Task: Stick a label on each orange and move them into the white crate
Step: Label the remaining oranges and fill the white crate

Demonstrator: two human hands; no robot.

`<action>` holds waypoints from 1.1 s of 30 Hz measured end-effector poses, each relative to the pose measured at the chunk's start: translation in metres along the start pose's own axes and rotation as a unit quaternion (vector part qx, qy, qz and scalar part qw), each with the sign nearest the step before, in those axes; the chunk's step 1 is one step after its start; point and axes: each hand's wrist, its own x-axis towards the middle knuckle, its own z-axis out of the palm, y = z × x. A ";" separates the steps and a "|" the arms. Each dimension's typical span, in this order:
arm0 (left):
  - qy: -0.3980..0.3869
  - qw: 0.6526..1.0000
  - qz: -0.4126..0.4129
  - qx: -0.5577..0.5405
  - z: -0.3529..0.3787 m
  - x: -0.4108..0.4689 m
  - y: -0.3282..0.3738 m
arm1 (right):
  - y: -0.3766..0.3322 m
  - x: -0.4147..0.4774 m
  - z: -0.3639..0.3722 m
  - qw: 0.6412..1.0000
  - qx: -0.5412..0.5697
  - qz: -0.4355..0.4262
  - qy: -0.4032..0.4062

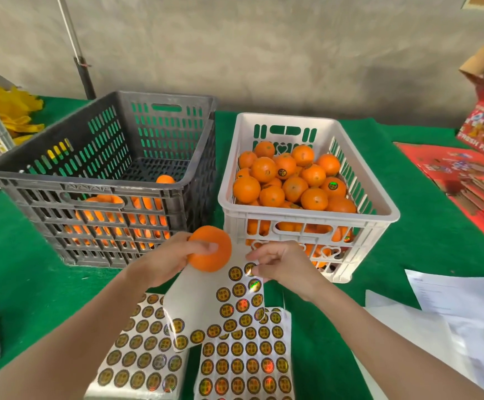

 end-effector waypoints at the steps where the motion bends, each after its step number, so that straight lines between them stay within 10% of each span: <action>1: 0.000 1.000 -0.002 -0.010 -0.001 0.000 -0.001 | 0.000 0.001 0.001 1.000 -0.007 -0.007 0.001; 10: -0.012 0.997 -0.058 -0.050 -0.004 0.006 -0.007 | 0.002 -0.007 0.005 0.999 0.022 -0.047 0.010; 16: -0.030 0.997 -0.065 0.043 0.003 0.010 -0.015 | 0.031 -0.016 0.008 0.993 0.086 0.080 -0.010; 25: -0.057 0.992 -0.007 -0.114 0.004 0.009 -0.017 | 0.048 -0.014 0.013 0.981 -0.167 -0.040 0.087; 33: -0.094 0.964 0.021 -0.247 0.016 0.003 -0.004 | -0.020 -0.010 0.005 0.984 0.121 -0.059 0.114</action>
